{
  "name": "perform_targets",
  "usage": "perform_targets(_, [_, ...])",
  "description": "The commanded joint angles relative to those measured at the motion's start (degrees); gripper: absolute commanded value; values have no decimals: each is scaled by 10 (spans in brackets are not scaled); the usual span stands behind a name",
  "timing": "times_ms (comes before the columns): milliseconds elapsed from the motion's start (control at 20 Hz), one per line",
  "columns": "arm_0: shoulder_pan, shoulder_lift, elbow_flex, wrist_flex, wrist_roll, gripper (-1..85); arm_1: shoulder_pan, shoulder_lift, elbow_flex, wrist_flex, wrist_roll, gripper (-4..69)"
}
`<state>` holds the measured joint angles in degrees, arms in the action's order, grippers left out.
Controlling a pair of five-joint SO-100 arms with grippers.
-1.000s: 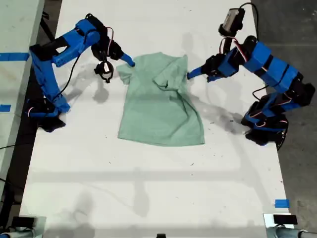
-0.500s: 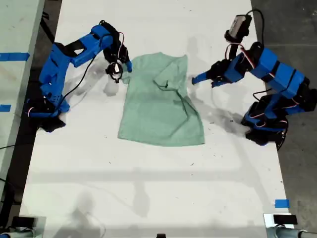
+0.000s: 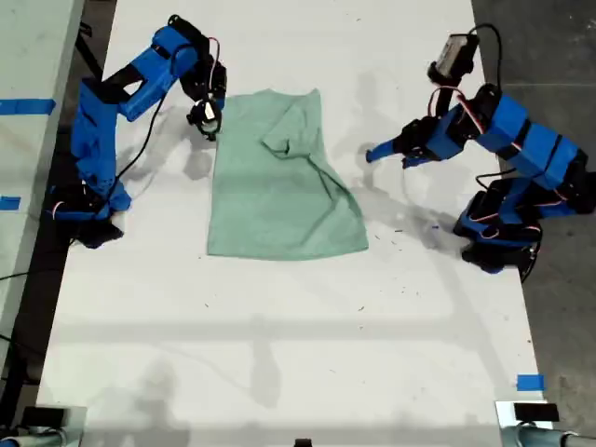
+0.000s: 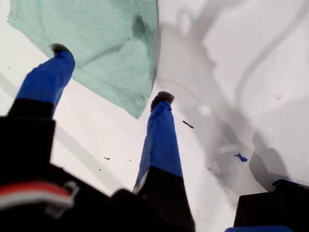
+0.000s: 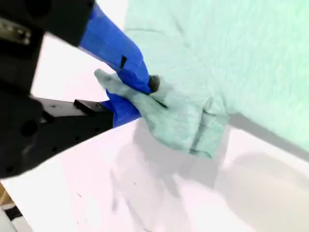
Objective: Fold tshirt
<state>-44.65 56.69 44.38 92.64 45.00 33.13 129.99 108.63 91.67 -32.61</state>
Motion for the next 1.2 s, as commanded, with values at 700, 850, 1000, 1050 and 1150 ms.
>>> perform_targets(700, [153, -67, -46, -220, 27, 292, -13, 54, 39, -20, 30, 302])
perform_targets(850, [135, 73, -29, -77, 20, 282, -24, 71, 47, -17, 35, 303])
perform_targets(1000, [155, 198, 53, 50, -28, 272, -45, 70, 50, -17, 44, 312])
perform_targets(1050, [177, 233, 96, 68, -54, 266, -50, 70, 51, -17, 46, 312])
perform_targets(1150, [236, 317, 210, 50, -105, 257, -62, 70, 52, -15, 48, 313])
